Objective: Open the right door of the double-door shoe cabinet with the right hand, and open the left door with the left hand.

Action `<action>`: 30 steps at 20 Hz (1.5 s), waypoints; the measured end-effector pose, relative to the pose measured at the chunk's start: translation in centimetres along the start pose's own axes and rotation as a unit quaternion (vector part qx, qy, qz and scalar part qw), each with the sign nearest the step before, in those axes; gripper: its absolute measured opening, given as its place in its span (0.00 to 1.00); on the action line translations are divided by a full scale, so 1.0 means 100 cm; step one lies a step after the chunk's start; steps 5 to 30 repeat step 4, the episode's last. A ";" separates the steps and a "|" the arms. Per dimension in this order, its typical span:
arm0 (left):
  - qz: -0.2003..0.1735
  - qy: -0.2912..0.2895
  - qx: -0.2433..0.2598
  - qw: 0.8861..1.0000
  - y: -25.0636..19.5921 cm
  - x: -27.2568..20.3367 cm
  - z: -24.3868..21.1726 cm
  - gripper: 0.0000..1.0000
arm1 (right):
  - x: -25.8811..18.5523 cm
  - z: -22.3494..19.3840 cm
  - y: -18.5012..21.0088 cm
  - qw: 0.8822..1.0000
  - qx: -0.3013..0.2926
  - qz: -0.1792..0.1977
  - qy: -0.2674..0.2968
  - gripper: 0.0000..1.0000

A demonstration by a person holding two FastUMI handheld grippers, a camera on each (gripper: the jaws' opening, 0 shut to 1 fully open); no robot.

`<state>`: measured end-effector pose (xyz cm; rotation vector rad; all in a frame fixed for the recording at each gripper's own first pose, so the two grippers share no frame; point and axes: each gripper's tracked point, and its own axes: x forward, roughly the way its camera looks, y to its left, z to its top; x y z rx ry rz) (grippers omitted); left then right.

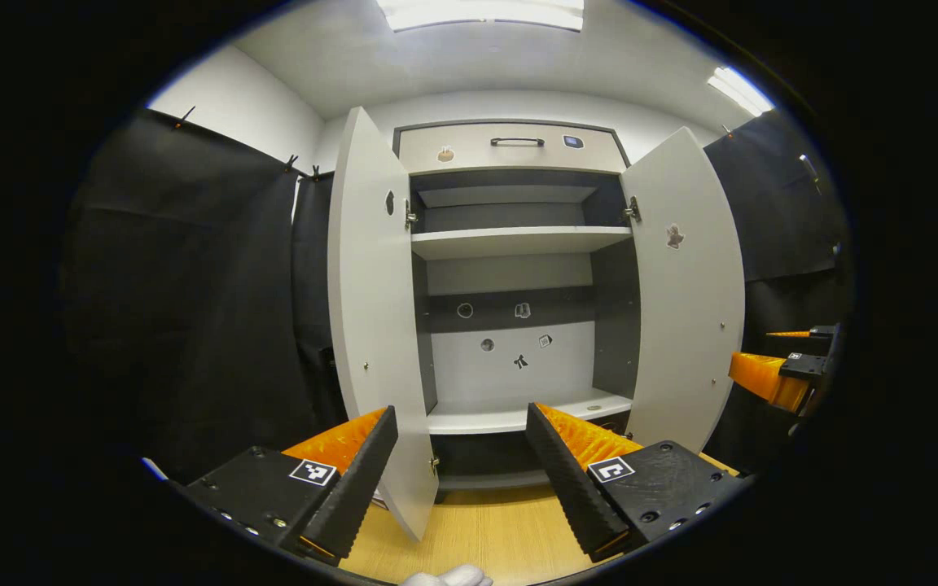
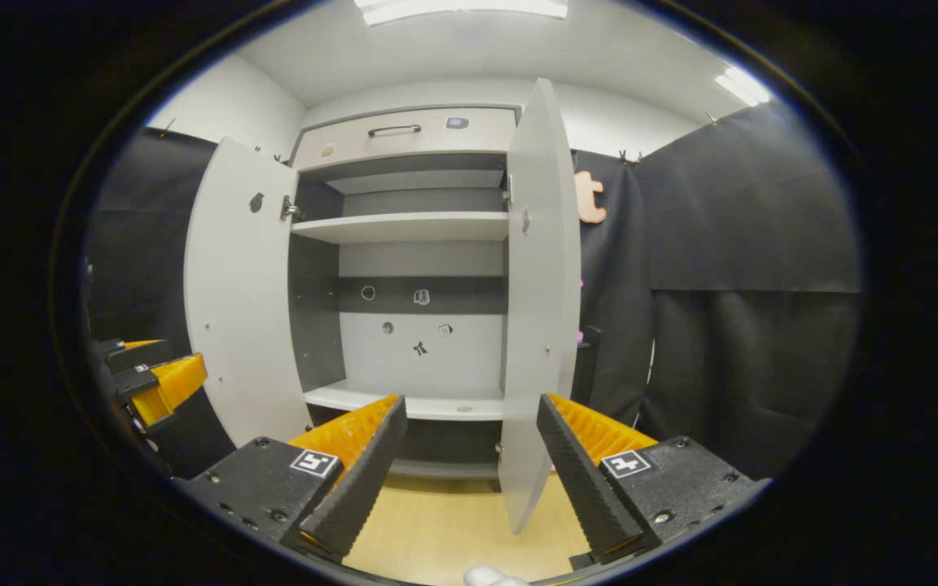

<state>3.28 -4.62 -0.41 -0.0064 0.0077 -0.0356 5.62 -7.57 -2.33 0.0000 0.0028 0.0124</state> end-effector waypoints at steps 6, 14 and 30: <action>0.013 0.010 -0.004 1.000 0.009 0.000 -0.007 0.96 | 0.005 -0.001 0.002 1.000 -0.005 0.005 0.002 1.00; 0.013 0.010 -0.004 1.000 0.009 0.000 -0.007 0.96 | 0.005 -0.001 0.002 1.000 -0.005 0.005 0.002 1.00; 0.013 0.010 -0.004 1.000 0.009 0.000 -0.007 0.96 | 0.005 -0.001 0.002 1.000 -0.005 0.005 0.002 1.00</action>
